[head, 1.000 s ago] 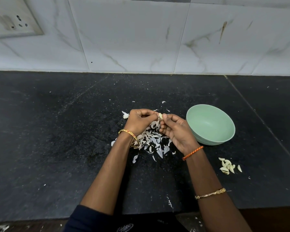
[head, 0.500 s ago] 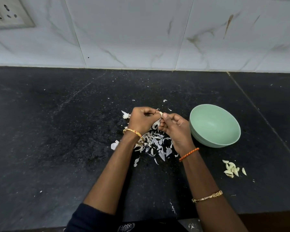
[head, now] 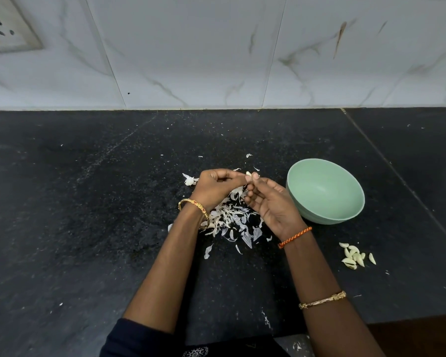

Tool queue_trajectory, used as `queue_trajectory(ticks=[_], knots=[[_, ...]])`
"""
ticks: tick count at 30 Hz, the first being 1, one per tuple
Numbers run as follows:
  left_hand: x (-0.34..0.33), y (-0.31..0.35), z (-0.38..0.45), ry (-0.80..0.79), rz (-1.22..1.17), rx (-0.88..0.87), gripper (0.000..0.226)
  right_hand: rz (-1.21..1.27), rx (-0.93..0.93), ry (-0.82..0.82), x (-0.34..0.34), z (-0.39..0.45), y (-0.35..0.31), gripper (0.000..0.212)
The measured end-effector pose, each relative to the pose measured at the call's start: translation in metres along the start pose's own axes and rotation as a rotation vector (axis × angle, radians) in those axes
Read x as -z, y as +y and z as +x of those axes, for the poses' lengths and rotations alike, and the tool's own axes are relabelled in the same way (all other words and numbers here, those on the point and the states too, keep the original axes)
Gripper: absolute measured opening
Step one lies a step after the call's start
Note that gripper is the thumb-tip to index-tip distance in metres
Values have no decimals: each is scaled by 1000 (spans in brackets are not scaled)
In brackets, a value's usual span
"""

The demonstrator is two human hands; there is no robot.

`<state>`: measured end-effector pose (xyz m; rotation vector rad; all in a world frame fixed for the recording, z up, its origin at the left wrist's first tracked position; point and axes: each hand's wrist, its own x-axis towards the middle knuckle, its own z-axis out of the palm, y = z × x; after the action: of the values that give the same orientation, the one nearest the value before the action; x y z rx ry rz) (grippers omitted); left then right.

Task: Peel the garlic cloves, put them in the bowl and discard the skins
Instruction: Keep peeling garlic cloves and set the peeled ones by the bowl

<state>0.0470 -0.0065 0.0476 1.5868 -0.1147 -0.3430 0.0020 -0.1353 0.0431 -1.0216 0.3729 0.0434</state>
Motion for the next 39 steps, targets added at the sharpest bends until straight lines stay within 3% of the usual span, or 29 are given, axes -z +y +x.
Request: queue_trajectory(ticks=[7,15,22,31,39], knots=[[1,-3,1,22,51,-52,2,-19,22,-19,3,-1,2,13],[-3,-1,1,50,57,-62,17,-66,4,-60,2,-3,-2,13],[-1,0,-1,58,28,-32,12,-19,-52,-69,2,-2,-3,22],[-2,-3,-2,59,346,-407,14,-89,-14,29,1,3,-4,27],[-8,-7,-1,138,381,-353,6,-232,156,110,5,2,-1,16]])
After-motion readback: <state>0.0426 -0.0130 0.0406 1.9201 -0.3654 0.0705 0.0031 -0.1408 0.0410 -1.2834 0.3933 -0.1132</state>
